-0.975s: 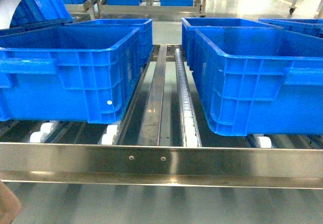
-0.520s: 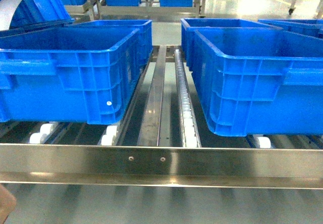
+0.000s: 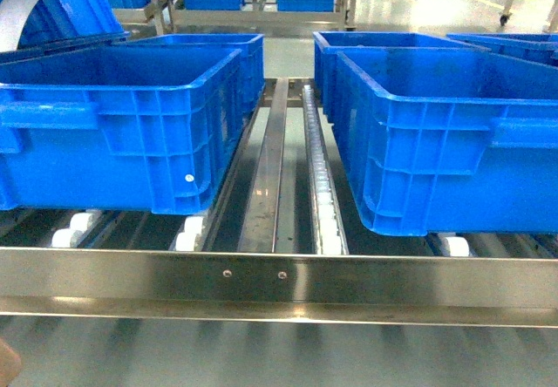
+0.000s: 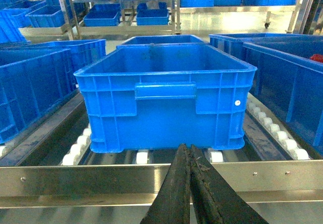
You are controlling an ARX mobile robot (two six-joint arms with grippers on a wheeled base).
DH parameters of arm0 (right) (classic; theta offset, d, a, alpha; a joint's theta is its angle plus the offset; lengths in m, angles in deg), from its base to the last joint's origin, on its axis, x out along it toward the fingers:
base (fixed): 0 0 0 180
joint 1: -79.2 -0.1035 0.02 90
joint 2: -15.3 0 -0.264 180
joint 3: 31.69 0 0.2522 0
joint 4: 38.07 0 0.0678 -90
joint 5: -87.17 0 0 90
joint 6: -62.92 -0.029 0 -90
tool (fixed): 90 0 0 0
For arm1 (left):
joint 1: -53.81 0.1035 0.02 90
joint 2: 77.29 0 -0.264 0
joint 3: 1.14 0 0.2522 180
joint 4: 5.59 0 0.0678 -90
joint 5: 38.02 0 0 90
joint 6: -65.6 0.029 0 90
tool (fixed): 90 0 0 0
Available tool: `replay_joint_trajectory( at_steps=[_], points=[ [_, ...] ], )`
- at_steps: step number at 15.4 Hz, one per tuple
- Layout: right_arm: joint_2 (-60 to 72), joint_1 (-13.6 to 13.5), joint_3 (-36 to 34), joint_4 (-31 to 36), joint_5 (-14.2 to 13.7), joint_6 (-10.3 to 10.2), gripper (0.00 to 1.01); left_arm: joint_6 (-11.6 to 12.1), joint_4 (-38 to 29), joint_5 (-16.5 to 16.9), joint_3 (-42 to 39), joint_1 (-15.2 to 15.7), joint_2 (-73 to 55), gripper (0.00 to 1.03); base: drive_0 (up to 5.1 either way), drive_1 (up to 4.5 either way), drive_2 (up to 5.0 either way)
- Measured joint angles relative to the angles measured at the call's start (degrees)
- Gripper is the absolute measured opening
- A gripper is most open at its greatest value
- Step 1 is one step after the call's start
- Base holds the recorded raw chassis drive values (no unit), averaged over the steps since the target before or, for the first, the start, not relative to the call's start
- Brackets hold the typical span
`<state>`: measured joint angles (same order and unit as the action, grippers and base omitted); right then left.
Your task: Place part in tray to right shelf
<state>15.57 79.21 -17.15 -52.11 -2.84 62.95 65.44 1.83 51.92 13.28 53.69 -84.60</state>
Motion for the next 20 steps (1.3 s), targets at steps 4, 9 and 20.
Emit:
replay_joint_trajectory(
  at_steps=[4,9,20],
  points=[
    [0.0,0.0,0.0,0.1,0.0,0.0,0.02,0.1,7.3,0.0,0.0,0.0,6.7,0.12,0.0,0.0,0.0],
    [0.0,0.0,0.0,0.0,0.0,0.0,0.45,0.1,6.8,0.0,0.0,0.0,6.7,0.12,0.0,0.0,0.0],
    [0.0,0.0,0.0,0.0,0.0,0.0,0.98,0.1,6.8,0.0,0.0,0.0,6.7,0.12,0.0,0.0,0.0]
  ],
)
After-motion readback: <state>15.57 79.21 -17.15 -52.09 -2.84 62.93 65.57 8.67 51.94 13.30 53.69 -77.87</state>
